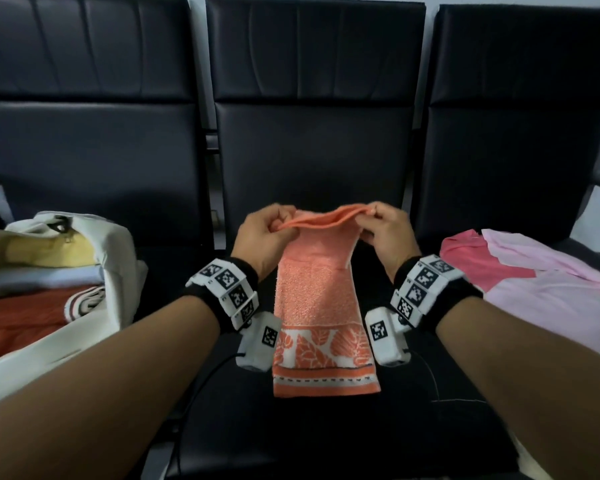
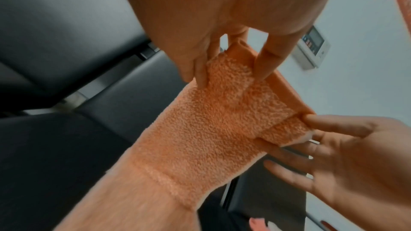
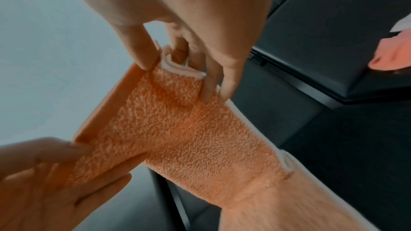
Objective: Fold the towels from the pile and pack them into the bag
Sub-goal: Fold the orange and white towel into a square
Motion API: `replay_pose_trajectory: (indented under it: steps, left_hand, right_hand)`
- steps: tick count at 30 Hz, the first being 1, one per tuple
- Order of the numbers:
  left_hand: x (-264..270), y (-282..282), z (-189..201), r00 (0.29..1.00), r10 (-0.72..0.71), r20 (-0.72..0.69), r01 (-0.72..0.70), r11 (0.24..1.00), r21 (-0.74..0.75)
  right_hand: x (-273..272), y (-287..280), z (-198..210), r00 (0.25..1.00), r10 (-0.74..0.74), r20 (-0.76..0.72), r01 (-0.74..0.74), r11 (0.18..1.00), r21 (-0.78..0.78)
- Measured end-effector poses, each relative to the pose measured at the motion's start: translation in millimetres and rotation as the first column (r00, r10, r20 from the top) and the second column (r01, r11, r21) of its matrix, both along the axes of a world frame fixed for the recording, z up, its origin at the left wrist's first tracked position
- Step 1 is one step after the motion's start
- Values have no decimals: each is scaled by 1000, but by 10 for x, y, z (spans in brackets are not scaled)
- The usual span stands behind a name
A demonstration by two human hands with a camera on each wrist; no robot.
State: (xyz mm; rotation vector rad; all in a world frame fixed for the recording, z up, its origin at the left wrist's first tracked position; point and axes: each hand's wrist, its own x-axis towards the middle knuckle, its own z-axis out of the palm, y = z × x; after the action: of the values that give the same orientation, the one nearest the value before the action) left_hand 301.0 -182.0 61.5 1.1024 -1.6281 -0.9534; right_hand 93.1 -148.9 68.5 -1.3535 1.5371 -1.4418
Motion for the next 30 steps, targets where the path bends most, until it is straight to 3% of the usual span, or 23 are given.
replay_pose_trajectory:
  steps: [6, 12, 19, 30]
  left_hand:
    - [111, 515, -518, 950, -42, 309, -29, 975, 220]
    - [234, 897, -926, 788, -161, 594, -18, 959, 284]
    - [253, 1112, -1146, 681, -177, 710, 5, 971, 238]
    - [219, 1216, -1121, 744, -112, 659, 34, 991, 129]
  right_hand:
    - [-45, 493, -657, 979, 31, -199, 29, 956, 292]
    - [-27, 1025, -1056, 906, 119, -406, 41, 930, 365]
    - [33, 1345, -1203, 794, 206, -572, 67, 905, 419]
    - [64, 1450, -1173, 735, 202, -647, 133, 894, 429]
